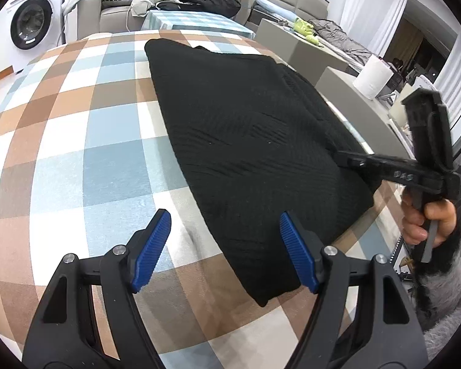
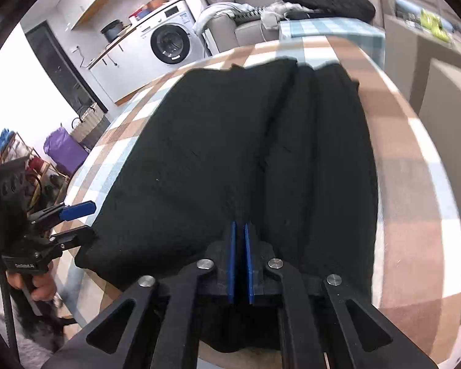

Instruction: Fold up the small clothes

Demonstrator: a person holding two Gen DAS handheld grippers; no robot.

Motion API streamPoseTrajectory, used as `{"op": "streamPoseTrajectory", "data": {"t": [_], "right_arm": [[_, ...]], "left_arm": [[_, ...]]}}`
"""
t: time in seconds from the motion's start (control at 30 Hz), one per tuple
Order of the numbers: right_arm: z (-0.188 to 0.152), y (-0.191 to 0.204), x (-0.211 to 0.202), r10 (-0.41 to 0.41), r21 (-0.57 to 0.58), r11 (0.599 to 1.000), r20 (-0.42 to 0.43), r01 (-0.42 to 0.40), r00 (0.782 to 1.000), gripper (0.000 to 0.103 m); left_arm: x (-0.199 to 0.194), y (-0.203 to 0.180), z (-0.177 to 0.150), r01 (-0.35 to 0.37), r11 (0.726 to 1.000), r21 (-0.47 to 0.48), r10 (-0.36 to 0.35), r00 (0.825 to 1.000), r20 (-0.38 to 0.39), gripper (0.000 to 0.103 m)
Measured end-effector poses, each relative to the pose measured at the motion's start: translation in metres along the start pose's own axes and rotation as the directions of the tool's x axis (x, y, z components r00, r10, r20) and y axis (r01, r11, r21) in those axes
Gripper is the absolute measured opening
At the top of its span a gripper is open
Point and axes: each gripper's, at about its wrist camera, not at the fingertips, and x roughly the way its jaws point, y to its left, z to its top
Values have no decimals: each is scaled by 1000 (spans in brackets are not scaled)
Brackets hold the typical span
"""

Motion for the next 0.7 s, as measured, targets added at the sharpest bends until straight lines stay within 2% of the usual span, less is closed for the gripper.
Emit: {"op": "streamPoseTrajectory", "data": {"t": [0.03,0.1,0.17,0.23,0.33,0.43,0.57,0.63,0.7], "right_arm": [[0,-2,-3,13,14,1000,7,-13,1000,12],[-1,-3,-9,40,3,999,8,-40,999,24],[-7,-4,-15,12,-13,1000,11,-12,1000,25],[-10,-11,-24,26,7,1000,21,-26,999,25],[-13,-17,-41,-9,56,998,64,5,998,37],[-11,-26,-42,14,87,996,69,-20,997,39],[-2,-29,-21,29,79,996,51,-33,998,39],[6,-23,-9,27,51,998,58,-30,998,34],[12,-15,2,-5,3,1000,65,5,998,4]], "left_arm": [[0,0,0,-3,1000,-5,3,1000,0,71],[2,0,-1,9,1000,-7,-9,1000,-6,70],[6,-5,-4,4,1000,25,-3,1000,-30,71],[8,-8,-7,-8,999,47,10,999,-44,71],[9,-6,-7,7,1000,24,-6,999,-44,71],[8,-5,-5,7,1000,10,-6,999,-35,71],[6,-4,-3,0,1000,9,0,1000,-26,71],[3,-3,-2,3,1000,2,-3,1000,-14,71],[0,-1,0,8,1000,-9,-8,1000,-3,71]]}}
